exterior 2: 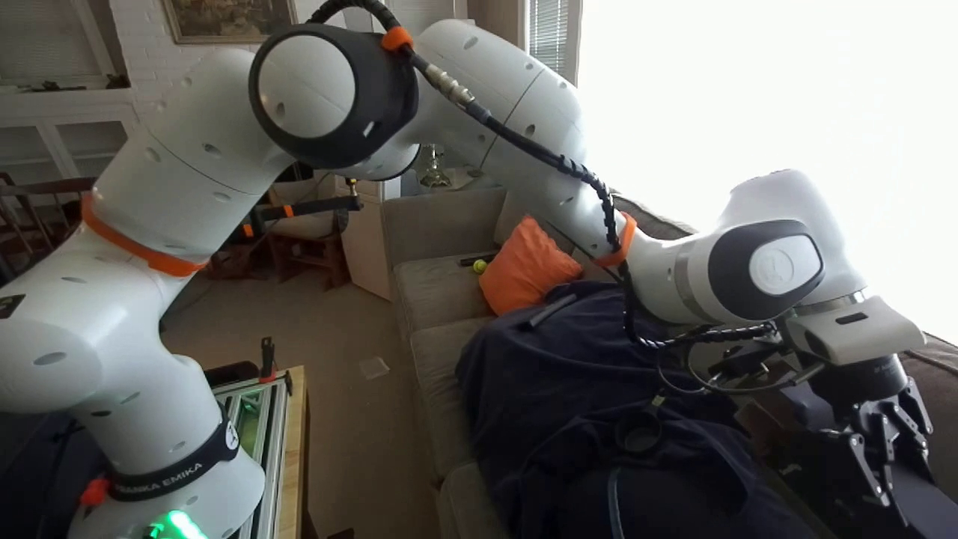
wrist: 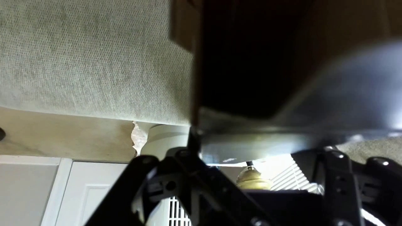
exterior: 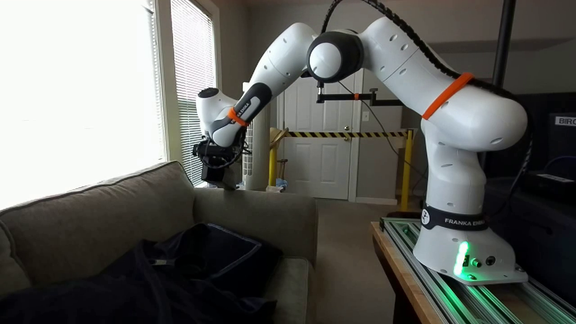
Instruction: Put the remote on the right armrest
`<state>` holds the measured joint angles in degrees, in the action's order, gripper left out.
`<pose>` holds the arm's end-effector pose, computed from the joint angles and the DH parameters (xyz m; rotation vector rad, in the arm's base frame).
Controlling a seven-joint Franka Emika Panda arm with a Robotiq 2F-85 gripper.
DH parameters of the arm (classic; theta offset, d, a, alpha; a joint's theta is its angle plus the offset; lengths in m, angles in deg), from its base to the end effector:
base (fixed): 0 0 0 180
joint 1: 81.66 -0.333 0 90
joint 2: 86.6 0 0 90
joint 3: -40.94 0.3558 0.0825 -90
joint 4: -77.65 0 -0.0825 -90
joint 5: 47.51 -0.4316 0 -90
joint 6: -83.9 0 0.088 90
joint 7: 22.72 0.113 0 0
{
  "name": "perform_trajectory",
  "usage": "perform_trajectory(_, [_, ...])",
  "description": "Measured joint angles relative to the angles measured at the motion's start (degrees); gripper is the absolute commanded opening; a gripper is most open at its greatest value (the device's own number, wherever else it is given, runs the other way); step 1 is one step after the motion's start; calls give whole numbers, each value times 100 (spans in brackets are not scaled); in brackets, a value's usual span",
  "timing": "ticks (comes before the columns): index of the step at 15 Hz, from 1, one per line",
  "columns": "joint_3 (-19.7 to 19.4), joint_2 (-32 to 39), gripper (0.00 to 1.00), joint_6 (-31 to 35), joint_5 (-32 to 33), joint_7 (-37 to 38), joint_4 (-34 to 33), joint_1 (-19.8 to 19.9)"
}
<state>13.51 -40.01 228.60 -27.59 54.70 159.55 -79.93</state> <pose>0.7623 -0.3155 0.2807 2.0356 -1.7296 0.7385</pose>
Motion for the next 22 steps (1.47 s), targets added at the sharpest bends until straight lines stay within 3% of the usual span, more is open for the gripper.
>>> perform_trajectory(6, [437, 679, 48, 0, -115, -262, -296, 93])
perform_trajectory(11, [541, 1138, 48, 0, -380, -593, -521, 231])
perform_trajectory(12, [543, 1201, 93, 0, -441, -664, -568, 259])
perform_trajectory(15, [543, 1311, 100, 91, -604, -842, -713, 338])
perform_trajectory(19, [555, 991, 100, 1019, -739, -1322, -776, 379])
perform_trajectory(22, [1000, 260, 100, 1354, -830, -2151, -554, 479])
